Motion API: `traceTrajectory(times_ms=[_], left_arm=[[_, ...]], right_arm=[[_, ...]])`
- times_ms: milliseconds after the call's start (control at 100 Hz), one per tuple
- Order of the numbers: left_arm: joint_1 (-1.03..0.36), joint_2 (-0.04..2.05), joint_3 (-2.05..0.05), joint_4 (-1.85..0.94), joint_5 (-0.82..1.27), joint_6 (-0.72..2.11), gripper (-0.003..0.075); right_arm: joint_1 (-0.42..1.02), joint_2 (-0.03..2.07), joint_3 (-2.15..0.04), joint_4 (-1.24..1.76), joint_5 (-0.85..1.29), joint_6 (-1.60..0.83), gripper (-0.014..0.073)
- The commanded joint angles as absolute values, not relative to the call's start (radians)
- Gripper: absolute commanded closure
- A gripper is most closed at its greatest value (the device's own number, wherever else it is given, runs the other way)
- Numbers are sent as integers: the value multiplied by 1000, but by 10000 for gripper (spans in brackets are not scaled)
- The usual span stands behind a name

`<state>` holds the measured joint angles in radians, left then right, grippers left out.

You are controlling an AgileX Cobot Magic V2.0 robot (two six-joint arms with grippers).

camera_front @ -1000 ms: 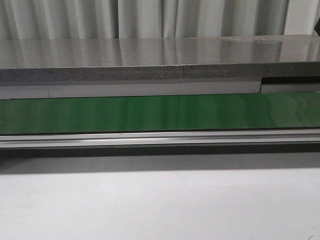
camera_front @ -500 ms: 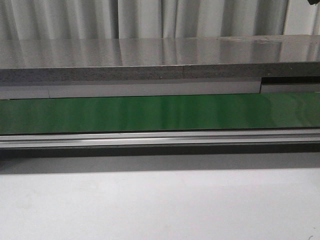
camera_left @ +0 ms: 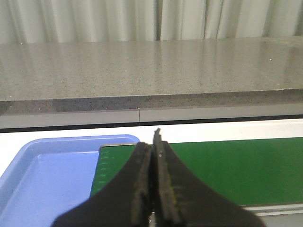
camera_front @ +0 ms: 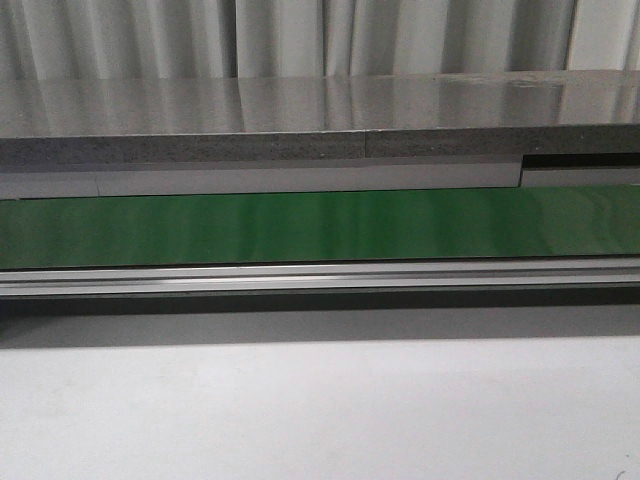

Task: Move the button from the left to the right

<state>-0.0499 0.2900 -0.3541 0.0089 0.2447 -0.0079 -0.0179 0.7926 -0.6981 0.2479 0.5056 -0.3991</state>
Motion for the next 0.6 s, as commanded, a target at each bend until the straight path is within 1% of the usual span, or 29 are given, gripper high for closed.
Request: traceTrajectory(times_ms=[0,230,420,490,590], left_arm=[[-58,295,-381,8,163,-10,740],[-58,295,-381,8,163,-10,740],[-58,295,-381,8,163,-10,740],[-58,295,-381,8,163,-10,740],[-58,295,-381,8,163,-10,740]], right_arm=[[-17,688,-663,274,436,-397,84],[-17,491,-537,280,480,-386,84],[-17,428,-506,285,511,-379,94],[-17,428,-506,285,512,-379,140],[-17,428,-506,285,512,-379,261]])
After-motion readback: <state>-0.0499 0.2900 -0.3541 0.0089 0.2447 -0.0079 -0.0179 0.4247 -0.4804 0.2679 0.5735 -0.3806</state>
